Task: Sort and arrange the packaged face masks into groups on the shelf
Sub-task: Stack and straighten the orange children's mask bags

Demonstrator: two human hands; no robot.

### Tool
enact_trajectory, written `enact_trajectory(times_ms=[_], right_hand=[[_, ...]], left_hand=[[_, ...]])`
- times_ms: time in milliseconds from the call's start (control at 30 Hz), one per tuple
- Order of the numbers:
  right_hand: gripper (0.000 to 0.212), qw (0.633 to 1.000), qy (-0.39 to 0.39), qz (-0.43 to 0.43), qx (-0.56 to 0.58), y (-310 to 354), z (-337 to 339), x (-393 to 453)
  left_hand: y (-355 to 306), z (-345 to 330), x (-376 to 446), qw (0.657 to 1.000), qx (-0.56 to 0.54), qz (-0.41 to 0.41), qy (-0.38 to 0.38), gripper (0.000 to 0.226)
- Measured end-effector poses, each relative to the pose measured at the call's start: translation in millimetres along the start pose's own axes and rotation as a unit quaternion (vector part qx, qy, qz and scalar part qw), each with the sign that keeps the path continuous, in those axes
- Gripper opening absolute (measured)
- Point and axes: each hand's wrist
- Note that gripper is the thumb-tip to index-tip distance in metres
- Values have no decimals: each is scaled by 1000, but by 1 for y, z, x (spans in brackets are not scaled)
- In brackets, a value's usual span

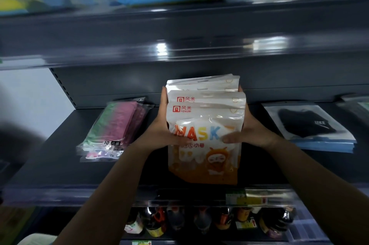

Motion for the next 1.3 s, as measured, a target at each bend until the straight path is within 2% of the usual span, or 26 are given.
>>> enact_trajectory(times_ms=[100,167,333,467,600,767,833,900,1033,1100,1200,1300], right_hand=[[135,999,-37,13,-4,-7,-5,-1],[127,997,-65,29,-12,-11,-9,-1],[116,993,-103,49,-17,-5,-12,2],[123,993,-105,46,-19,1,-12,5],[138,997,-78,-14,-23,-5,-8,3],[134,993,-45,-89,-55,-15,-2,2],[125,991,-33,-104,-83,-16,0,1],[117,989,-52,-98,-97,-16,0,0],[111,991,-108,-52,-55,-8,-4,-2],[113,991,-120,-27,-50,0,-3,-1],[101,990,-122,-19,-74,9,2,1],[77,985,-140,-32,-91,7,1,0]], left_hand=[[3,-6,-2,999,29,-14,-21,128],[5,-9,-3,998,48,-20,-46,120],[12,-10,-6,994,75,-14,-84,121],[10,-10,-3,994,62,-8,-85,126],[18,0,-6,997,24,34,-71,148],[22,1,-10,997,17,62,-33,122],[25,3,-9,998,18,64,-18,124],[23,2,-7,998,23,61,-12,124],[17,-7,-1,998,1,21,-56,102],[18,-7,1,997,-8,6,-75,105],[18,-7,1,999,-11,16,-48,108],[20,-9,-2,999,5,39,-15,84]])
Point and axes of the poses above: each hand's wrist, its own x-axis towards the middle knuckle, its own z-axis out of the back of the hand, y = z × x, and after that the axes turned 12 degrees about -z, right-handed
